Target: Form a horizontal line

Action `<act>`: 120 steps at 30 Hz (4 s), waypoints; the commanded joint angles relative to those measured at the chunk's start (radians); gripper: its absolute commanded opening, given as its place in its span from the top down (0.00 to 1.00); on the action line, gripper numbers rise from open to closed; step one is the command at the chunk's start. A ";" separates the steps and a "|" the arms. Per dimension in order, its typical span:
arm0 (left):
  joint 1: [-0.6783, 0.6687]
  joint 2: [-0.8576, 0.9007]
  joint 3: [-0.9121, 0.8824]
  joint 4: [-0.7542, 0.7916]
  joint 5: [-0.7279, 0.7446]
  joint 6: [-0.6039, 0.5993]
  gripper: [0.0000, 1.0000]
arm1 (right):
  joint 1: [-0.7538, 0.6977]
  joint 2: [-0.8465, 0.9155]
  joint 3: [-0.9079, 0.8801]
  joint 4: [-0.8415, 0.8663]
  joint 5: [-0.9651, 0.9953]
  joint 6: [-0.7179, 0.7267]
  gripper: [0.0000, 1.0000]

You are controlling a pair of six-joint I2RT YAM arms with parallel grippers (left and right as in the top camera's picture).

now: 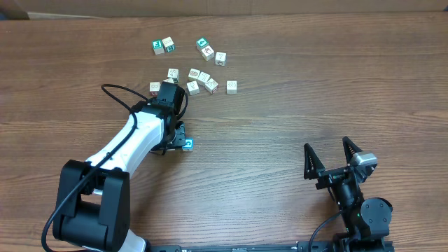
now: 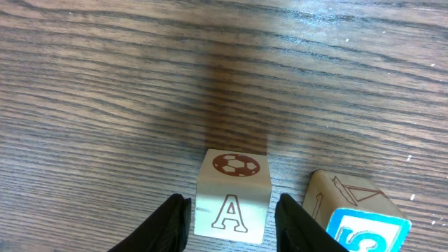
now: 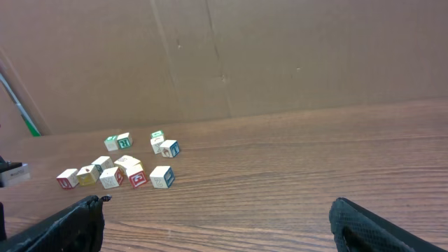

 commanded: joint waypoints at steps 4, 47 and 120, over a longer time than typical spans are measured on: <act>0.000 -0.017 -0.008 0.000 0.012 -0.014 0.56 | -0.005 -0.008 -0.011 0.005 -0.001 0.003 0.00; 0.148 0.033 -0.009 0.129 0.125 0.005 0.96 | -0.005 -0.008 -0.011 0.005 -0.001 0.003 0.00; 0.151 0.035 0.105 -0.235 -0.034 -0.069 0.96 | -0.005 -0.008 -0.011 0.005 -0.001 0.003 0.00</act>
